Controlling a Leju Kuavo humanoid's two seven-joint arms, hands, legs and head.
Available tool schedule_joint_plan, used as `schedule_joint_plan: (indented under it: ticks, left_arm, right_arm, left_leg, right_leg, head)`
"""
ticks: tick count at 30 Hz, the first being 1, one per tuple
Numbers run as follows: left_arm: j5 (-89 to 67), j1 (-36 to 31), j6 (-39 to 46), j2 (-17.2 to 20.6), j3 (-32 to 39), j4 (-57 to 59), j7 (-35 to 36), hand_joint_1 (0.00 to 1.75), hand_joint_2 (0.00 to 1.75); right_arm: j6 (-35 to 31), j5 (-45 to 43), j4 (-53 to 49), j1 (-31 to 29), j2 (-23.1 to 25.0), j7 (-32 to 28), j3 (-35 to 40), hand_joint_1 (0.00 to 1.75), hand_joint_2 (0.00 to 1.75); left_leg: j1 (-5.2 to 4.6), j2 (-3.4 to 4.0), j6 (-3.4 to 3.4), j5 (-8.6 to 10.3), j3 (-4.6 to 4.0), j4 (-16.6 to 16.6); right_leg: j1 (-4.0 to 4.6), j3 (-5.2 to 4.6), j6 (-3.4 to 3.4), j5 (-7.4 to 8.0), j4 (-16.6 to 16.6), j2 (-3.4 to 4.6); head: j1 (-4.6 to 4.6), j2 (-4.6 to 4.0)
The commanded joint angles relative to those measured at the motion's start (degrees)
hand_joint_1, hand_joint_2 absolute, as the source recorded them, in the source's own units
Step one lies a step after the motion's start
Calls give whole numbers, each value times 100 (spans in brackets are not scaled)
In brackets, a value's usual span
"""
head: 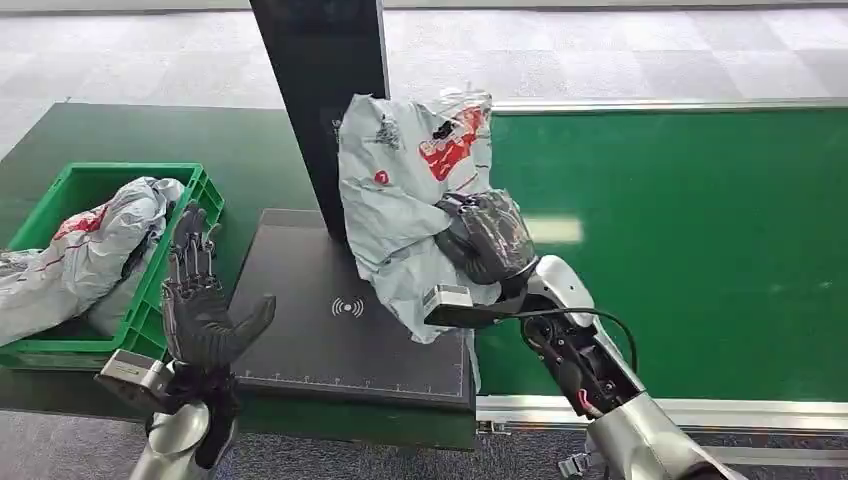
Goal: Moved the parcel from conveyor to table for the left to box.
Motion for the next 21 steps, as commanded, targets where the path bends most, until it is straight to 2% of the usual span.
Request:
schedule_joint_plan:
  ticks: [1, 6, 8, 10, 15, 19, 20, 21]
  left_arm:
    - [94, -438, -39, 20, 8, 627, 6, 0, 175]
    - [-25, -358, -116, -95, -11, 636, 6, 0, 175]
    - [-33, -467, -202, -129, 2, 753, 41, 0, 175]
    - [1, -580, -278, -160, 16, 867, 62, 0, 175]
    - [11, -775, -337, -208, -35, 1030, 77, 0, 175]
    - [9, -883, -343, -222, -106, 1162, 83, 0, 175]
    - [18, -895, -347, -213, -123, 1182, 86, 0, 175]
    - [24, -896, -348, -210, -126, 1187, 87, 0, 175]
  right_arm:
    - [704, 430, 1922, -932, 577, 40, 1508, 175, 175]
    - [1305, 524, 2499, -1029, 716, 223, 1857, 175, 175]
    - [1746, 487, 2884, -1088, 837, 329, 2002, 175, 175]
    - [1846, 463, 3048, -1094, 897, 309, 2084, 175, 175]
    - [1747, 438, 3103, -1021, 1015, 191, 2189, 175, 175]
    - [1239, 441, 2935, -928, 1060, 171, 2206, 175, 175]
    - [845, 538, 2912, -913, 1073, 227, 2221, 175, 175]
    - [744, 562, 2919, -914, 1079, 250, 2220, 175, 175]
  left_leg:
    - [-4, 6, 1, 1, 7, -3]
    - [-3, 3, 2, 1, 13, -7]
    - [-3, -6, 3, 2, 8, -4]
    - [-1, -8, 4, 5, 8, -6]
    - [-4, -14, 3, 4, 2, -2]
    - [-1, -4, 3, 5, 9, -7]
    - [-3, -10, 3, 4, 6, -4]
    - [-2, -13, 2, 3, 6, -3]
  right_leg:
    - [-4, 3, 1, 2, -1, 8]
    - [-3, 9, 2, 2, -6, 6]
    - [-4, 6, 3, 1, -4, -2]
    - [-2, 8, 3, 4, -8, -2]
    - [-4, 3, 3, 1, -2, -9]
    - [-1, 6, 3, 4, -8, -1]
    - [-3, 5, 3, 1, -5, -7]
    - [-3, 5, 3, 0, -5, -10]
  head:
    - [0, 0]
    - [0, 0]
    - [2, 0]
    - [0, 0]
    - [4, 0]
    - [2, 0]
    - [2, 0]
    - [0, 0]
